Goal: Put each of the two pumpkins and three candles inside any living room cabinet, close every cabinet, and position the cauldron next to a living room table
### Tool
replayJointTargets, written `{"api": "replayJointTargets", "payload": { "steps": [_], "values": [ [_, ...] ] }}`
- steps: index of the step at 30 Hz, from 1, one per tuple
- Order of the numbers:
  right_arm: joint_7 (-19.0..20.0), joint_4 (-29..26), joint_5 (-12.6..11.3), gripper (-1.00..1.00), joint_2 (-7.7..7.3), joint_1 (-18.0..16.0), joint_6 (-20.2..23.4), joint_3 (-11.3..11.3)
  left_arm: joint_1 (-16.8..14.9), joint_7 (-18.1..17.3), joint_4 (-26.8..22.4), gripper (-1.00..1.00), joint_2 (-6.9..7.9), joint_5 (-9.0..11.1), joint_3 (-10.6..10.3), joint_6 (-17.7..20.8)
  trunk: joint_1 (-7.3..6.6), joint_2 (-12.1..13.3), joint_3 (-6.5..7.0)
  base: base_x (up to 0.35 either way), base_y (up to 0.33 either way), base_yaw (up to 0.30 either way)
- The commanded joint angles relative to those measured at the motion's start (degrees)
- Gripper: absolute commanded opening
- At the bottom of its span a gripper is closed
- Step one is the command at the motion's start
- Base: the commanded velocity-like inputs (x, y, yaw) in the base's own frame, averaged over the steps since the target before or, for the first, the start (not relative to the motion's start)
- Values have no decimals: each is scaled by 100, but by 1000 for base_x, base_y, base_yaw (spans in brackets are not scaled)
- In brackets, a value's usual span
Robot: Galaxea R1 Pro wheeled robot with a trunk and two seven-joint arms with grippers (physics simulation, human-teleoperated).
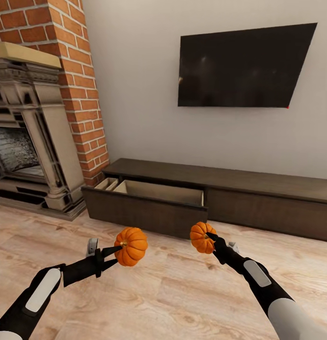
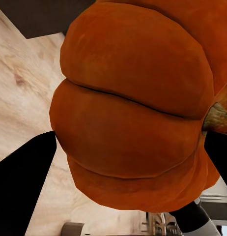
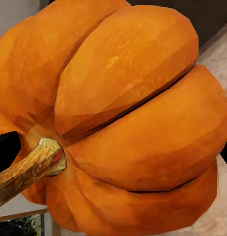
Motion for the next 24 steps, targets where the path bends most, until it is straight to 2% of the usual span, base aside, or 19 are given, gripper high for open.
{"api": "replayJointTargets", "payload": {
  "steps": [1,13,24],
  "values": [
    [10,-3,-64,-100,0,-6,30,-7,-2,-22,-2,-100,1,84,3,47,1,-2,-5,278,171,-239],
    [10,-3,-64,-100,0,-6,29,-3,-2,-22,-2,-100,5,82,3,47,1,-2,-5,278,172,-249],
    [7,-3,-64,-100,0,-6,28,2,-2,-22,-2,-100,2,84,4,47,1,-2,-5,230,214,-25]
  ]
}}
